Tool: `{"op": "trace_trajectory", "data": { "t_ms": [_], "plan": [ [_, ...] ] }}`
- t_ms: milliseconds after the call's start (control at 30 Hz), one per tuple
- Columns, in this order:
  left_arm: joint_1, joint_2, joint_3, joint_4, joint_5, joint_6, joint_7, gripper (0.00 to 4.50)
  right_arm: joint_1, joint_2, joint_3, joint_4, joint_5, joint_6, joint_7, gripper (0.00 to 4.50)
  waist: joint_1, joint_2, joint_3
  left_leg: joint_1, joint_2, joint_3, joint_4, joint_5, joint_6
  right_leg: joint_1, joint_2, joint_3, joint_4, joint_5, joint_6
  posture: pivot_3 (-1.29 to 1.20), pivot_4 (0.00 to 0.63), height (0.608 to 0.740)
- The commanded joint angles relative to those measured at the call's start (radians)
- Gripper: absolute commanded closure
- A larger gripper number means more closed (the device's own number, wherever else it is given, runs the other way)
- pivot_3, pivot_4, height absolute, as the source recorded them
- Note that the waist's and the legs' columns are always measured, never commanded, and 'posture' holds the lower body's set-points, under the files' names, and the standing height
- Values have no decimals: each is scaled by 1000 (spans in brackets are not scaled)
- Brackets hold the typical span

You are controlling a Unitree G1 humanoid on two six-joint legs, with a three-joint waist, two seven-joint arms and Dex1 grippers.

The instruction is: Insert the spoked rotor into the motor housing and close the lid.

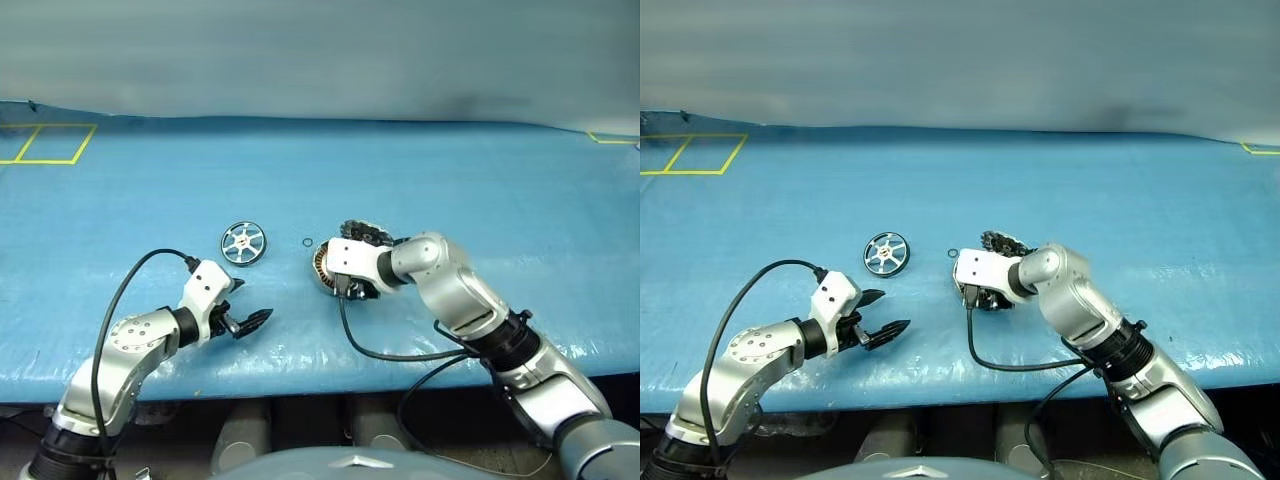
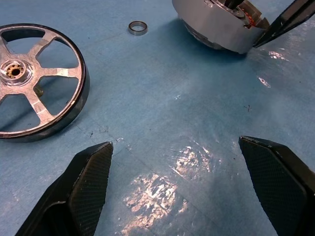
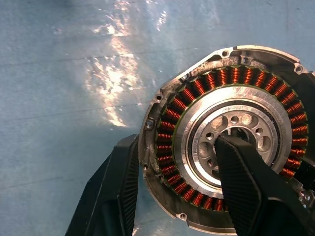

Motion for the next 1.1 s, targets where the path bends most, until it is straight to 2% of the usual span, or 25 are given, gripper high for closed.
{"op": "trace_trajectory", "data": {
  "t_ms": [33, 433, 500, 700, 1100],
  "plan": [
    [-5, -7, 1, -8, 6, -18, -1, 0, 52, 9, 95, -36, 47, 46, 33, 2489, 0, -1, -1, 0, 0, 0, 0, 0, 0, 0, 0, 0, 0, 0, 0, 0, 150, 740],
    [1, -15, 1, -5, 6, -18, 3, 0, 29, 23, 120, -54, 59, 77, 25, 2489, -1, -2, -3, 1, 0, 0, 0, 0, 0, 0, 0, 0, 0, 0, 0, 0, 150, 740],
    [2, -17, 2, -5, 7, -18, 4, 0, 23, 24, 121, -58, 64, 78, 25, 1775, -1, -2, -3, 1, 1, 0, 0, 0, 0, 0, 0, 0, 0, 0, 0, 0, 150, 740],
    [4, -20, 4, -7, 10, -18, 4, 0, 3, 27, 116, -65, 80, 82, 1, 13, 4, -2, -2, 0, 0, 0, -1, 0, 0, 0, 0, 0, -1, 0, 0, 0, 150, 740],
    [2, -26, 2, -7, 17, -15, -4, 0, -23, -21, 84, -163, 149, 129, -12, 13, 11, -1, -1, -3, 0, 0, -1, 0, 0, -3, 0, -1, -1, 0, 0, 0, 150, 740]
  ]
}}
